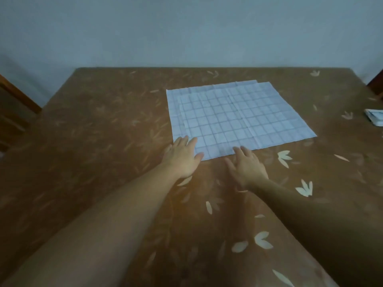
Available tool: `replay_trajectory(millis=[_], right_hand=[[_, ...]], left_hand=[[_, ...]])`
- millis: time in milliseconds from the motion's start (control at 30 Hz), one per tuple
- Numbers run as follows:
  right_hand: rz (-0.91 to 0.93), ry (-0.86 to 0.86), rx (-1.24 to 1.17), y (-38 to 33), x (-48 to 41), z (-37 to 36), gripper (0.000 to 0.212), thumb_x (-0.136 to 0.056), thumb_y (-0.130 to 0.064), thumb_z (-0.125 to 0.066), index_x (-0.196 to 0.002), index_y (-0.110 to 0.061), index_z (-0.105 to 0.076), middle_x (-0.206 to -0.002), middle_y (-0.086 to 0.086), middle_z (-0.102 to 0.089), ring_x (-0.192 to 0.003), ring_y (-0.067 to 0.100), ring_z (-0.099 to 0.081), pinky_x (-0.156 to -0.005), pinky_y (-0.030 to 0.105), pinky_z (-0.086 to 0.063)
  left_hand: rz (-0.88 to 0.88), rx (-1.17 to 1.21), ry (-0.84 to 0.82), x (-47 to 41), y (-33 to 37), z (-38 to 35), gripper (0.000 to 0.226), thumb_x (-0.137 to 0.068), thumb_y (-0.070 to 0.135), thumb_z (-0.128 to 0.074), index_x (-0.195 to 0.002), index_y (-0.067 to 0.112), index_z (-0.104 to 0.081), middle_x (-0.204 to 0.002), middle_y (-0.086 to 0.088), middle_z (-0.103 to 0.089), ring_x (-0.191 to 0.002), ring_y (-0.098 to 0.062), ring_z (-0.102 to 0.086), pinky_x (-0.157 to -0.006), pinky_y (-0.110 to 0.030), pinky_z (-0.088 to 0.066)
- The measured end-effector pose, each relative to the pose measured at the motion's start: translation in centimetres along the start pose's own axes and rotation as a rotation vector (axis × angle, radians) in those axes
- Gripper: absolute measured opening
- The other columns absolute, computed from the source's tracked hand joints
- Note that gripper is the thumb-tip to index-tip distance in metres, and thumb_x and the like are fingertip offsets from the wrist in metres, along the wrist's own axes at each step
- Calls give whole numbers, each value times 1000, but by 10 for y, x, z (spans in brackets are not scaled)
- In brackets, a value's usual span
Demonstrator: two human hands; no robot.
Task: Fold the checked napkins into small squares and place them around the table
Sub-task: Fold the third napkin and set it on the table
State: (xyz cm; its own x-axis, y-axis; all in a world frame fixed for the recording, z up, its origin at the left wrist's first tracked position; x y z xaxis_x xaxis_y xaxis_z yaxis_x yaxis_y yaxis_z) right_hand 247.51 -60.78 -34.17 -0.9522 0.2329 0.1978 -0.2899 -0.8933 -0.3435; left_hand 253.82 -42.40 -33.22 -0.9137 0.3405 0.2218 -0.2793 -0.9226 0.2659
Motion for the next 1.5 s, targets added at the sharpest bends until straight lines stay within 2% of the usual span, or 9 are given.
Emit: replay_trajectory(millis=[200,533,733,900,1000,1100,1233,1367,1500], right_hand=[[45,114,74,9,-105,-21,57,-100,-50,-31,-151,-25,-29,-163,4,-18,-151,22,-13,-121,45,-15],[-50,97,149,23,-165,-41,81,-91,-68,-23,-156,-21,-10,-165,13,1,-152,28,6,-121,49,3],[-8,116,156,24,-163,-33,63,-97,-54,-29,-151,-22,-27,-161,8,-20,-149,27,-14,-118,49,-13],[58,312,42,22,-151,-26,35,-94,-43,-45,-117,-21,-60,-118,-6,-56,-122,19,-46,-101,42,-29],[47,298,-29,19,-141,-33,52,-93,-46,-48,-139,-21,-46,-149,-3,-43,-141,17,-31,-116,43,-14],[95,259,-45,13,-128,-38,76,-89,-55,-50,-153,-23,-23,-163,-2,-19,-151,15,-11,-121,43,-2],[199,201,-18,2,-116,-34,89,-84,-61,-55,-155,-30,-12,-165,-4,-7,-152,16,-1,-122,45,0],[337,222,-1,-15,-104,-30,60,-87,-44,-62,-143,-34,-44,-161,0,-25,-151,22,-13,-120,47,-6],[450,277,8,-31,-85,-30,15,-89,-28,-65,-99,-21,-74,-135,0,-59,-138,22,-41,-109,38,-21]], left_hand=[[-26,-38,51,-99,-3,-29,57,-102,43,-28,-154,20,-18,-163,-9,-13,-150,-26,-8,-119,-46,-14],[107,-105,32,-141,-20,-59,71,-96,64,-10,-155,29,8,-163,-3,17,-149,-22,18,-120,-47,9],[43,33,227,-133,-17,-55,54,-100,54,-30,-150,35,-29,-163,1,-16,-151,-21,-6,-120,-49,-3],[18,127,334,-127,-13,-48,33,-102,39,-41,-126,33,-63,-147,7,-48,-145,-19,-27,-117,-47,-16],[-44,147,387,-118,-14,-45,31,-101,36,-45,-94,25,-73,-109,3,-68,-128,-20,-48,-103,-42,-30],[-145,171,456,-104,-20,-40,36,-95,33,-46,-68,17,-63,-70,-1,-56,-85,-20,-55,-87,-41,-43],[-279,254,427,-82,-31,-32,45,-92,39,-43,-69,9,-67,-73,-7,-66,-83,-24,-61,-82,-45,-49],[-410,255,501,-51,-39,-16,40,-93,34,-51,-73,7,-71,-72,-9,-68,-76,-23,-63,-74,-44,-53],[-421,272,485,-18,-50,-6,35,-91,36,-54,-80,10,-75,-76,-1,-70,-75,-15,-63,-65,-40,-52]])
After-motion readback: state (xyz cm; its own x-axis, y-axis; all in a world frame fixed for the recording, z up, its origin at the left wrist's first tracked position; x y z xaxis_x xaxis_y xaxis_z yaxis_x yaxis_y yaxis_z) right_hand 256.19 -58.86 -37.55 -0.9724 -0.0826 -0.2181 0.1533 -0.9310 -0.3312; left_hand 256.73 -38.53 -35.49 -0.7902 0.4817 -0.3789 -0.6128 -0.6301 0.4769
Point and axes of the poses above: each hand's wrist, its own x-axis away from the middle knuckle, its own z-axis out of the back of the hand, y = z × x, the point moved 4 cm from there along -x, towards the middle knuckle
